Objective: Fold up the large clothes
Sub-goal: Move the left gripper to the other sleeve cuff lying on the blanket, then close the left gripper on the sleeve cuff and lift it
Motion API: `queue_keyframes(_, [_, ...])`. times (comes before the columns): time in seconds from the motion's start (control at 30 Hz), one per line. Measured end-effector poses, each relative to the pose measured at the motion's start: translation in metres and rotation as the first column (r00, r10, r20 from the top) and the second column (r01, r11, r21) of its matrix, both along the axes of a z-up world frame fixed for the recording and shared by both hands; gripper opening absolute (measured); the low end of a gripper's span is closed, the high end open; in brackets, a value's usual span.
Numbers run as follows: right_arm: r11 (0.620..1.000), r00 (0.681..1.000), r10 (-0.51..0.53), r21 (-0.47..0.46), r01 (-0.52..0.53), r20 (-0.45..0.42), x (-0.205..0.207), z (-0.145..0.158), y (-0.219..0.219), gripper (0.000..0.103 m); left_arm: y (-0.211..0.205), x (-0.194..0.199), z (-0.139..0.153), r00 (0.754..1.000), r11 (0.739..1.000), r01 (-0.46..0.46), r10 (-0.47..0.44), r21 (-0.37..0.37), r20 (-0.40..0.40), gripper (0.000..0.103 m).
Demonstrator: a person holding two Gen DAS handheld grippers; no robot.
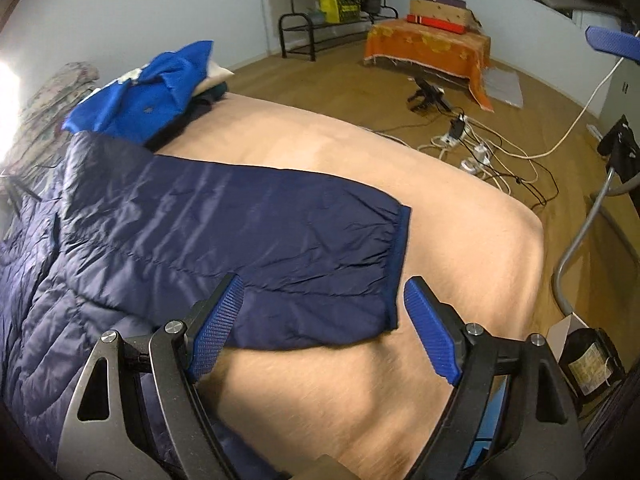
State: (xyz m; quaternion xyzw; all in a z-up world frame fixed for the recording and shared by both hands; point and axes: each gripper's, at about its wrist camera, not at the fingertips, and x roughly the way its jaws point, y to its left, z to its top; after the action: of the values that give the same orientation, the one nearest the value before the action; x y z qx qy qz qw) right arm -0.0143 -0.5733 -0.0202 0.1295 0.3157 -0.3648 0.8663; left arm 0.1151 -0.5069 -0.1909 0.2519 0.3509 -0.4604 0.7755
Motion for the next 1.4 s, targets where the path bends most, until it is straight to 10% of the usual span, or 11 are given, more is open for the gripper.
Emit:
queue_keyframes(0.67, [0.999, 1.000, -0.005, 0.045, 0.004, 0.030, 0.004, 0.001, -0.010, 0.090, -0.060, -0.009, -0.053, 1.000, 0.982, 0.027, -0.028, 0.187, 0.001, 0.086])
queue_keyframes(0.77, [0.999, 0.999, -0.004, 0.051, 0.002, 0.038, 0.006, 0.002, -0.010, 0.090, -0.062, -0.004, -0.052, 0.998, 0.982, 0.045, -0.036, 0.184, -0.052, 0.071])
queue_keyframes(0.93, [0.997, 0.999, 0.006, 0.070, -0.009, 0.047, 0.009, 0.002, -0.008, 0.090, -0.071, -0.017, -0.046, 0.996, 0.974, 0.085, -0.085, 0.209, -0.010, 0.016])
queue_keyframes(1.4, [0.994, 0.997, 0.027, 0.102, -0.035, 0.079, 0.015, 0.008, -0.004, 0.091, -0.019, 0.035, 0.016, 0.961, 0.998, -0.060, 0.048, -0.034, -0.274, 0.004])
